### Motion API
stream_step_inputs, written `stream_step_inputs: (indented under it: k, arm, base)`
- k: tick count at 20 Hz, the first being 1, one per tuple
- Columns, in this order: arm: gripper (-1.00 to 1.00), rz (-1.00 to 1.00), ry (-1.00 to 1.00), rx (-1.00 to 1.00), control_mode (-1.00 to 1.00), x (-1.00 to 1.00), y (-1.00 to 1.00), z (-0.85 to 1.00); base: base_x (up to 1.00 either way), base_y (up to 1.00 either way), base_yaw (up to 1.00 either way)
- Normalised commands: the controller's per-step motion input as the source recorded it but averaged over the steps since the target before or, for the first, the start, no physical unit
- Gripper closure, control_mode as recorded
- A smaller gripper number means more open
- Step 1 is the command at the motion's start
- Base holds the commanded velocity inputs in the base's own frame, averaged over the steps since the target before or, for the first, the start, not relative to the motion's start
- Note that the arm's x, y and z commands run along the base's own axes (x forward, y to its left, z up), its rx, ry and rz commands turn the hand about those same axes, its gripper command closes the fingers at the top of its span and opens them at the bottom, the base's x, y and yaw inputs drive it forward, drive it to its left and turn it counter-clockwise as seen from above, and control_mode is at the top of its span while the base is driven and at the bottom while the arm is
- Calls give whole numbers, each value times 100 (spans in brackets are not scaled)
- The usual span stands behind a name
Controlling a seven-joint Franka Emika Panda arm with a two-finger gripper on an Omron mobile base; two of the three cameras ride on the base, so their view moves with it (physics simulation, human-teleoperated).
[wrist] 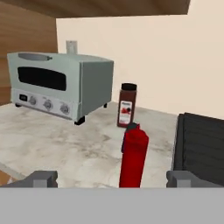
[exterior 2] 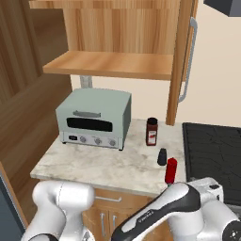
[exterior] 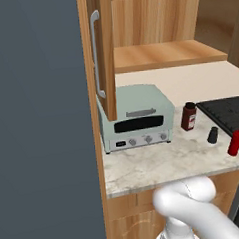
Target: Collect the paprika, ketchup, and shaker from the cabinet and place them next to the stove.
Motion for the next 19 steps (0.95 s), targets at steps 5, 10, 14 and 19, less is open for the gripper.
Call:
stream_step_inputs:
  k: [5,10,14,19]
  arm:
    - [-100,-15,-8,-5,-100,-79,96,53]
    - [-100,-11,-3,-8,-100,-59,100,40]
    - [-100,-8,-2,-8,-100,-14,100,43]
    - [-100,-6,-1,-9,-100,0,100,48]
  base:
    - [0,0,0]
    - [0,0,0]
    - [0,0,0]
    - [0,0,0]
